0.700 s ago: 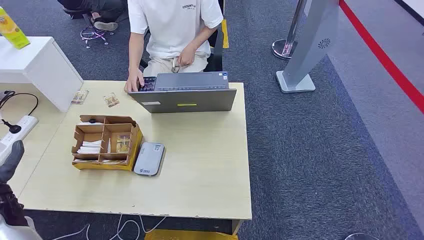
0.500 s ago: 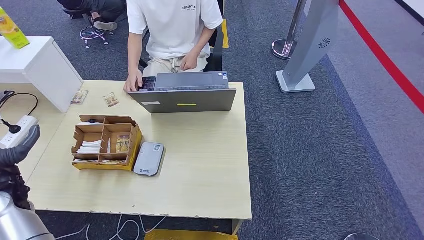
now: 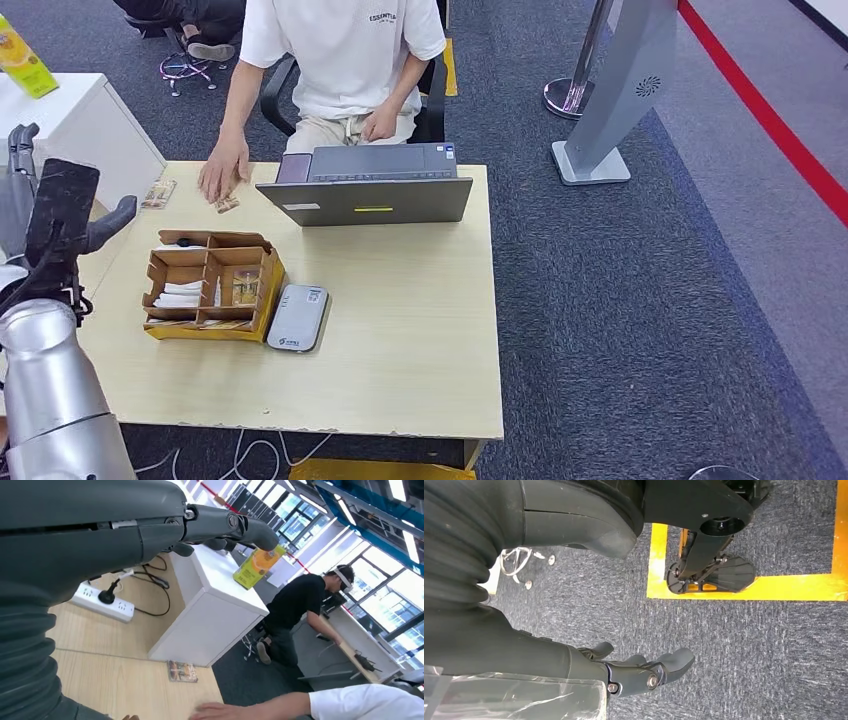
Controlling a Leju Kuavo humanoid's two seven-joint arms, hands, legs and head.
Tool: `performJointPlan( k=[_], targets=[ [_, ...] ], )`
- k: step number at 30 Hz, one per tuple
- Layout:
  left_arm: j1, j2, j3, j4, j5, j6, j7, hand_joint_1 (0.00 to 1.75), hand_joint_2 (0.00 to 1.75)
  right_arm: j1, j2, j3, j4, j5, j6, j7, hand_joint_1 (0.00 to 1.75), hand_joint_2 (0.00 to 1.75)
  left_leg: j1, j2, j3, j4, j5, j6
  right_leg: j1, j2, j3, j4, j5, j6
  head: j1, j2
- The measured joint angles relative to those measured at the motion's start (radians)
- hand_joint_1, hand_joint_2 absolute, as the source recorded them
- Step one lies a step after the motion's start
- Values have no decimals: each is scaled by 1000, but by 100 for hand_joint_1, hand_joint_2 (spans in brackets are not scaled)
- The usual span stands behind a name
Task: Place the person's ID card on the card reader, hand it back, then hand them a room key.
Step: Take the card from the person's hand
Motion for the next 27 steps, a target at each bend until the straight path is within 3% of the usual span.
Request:
performJointPlan(
  k=[9,15,23,27],
  targets=[
    [-21,14,-50,12,-55,23,30,0,175,-2,0,0,0,10,5,2,0,175,0,0,0,0,0,0,0,0,0,0,0,0,0,0],
    [-132,80,-306,94,-346,149,183,0,175,-9,-5,-7,3,57,29,9,0,175,0,1,0,0,0,0,0,1,0,0,0,0,0,0],
    [-210,113,-462,171,-537,239,279,0,175,-9,-12,-37,5,62,53,10,0,175,0,1,0,1,0,0,0,1,0,0,1,0,0,0],
    [-243,121,-525,207,-627,279,319,175,175,-9,-16,-51,6,64,65,10,0,175,0,1,-1,1,0,1,0,1,-1,0,1,0,0,0]
  ],
)
